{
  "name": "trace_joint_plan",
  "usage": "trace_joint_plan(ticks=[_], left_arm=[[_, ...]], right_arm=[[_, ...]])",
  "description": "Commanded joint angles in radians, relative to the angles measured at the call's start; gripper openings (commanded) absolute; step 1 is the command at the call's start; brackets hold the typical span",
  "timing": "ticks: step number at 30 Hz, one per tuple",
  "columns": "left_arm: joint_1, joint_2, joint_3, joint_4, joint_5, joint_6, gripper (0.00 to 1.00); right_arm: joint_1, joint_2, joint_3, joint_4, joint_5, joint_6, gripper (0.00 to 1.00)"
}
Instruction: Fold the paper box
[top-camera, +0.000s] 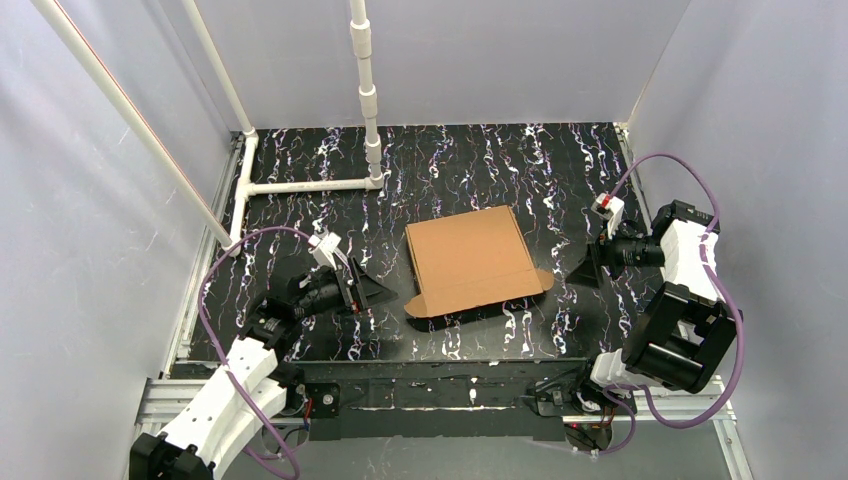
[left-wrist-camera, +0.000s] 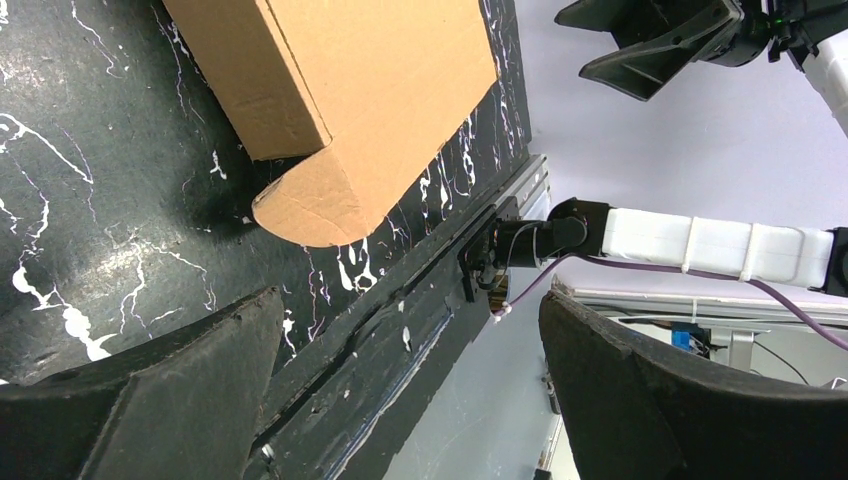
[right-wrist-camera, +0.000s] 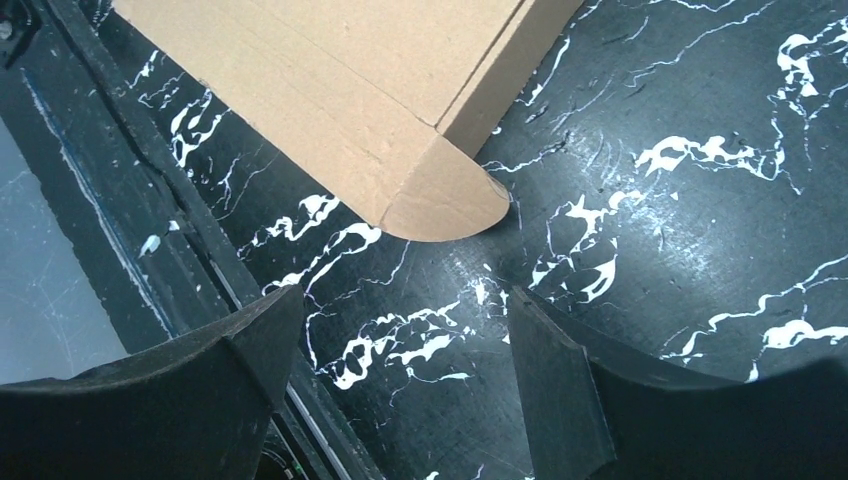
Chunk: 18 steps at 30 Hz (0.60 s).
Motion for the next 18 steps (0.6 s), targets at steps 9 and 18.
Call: trace_joint_plan(ticks=[9,18], left_arm=[[0.007,-0.019,0.066,-0.066,-0.019,0.029,0.98],[0.006,-0.018,0.078,-0.079,-0.019,0.036,0.98]], right_arm=[[-0.006,0.018,0.049,-0.15,-0.079,-0.146,0.83],[-0.005,0.013,0.048,-0.153,-0.087,-0.149,0.83]])
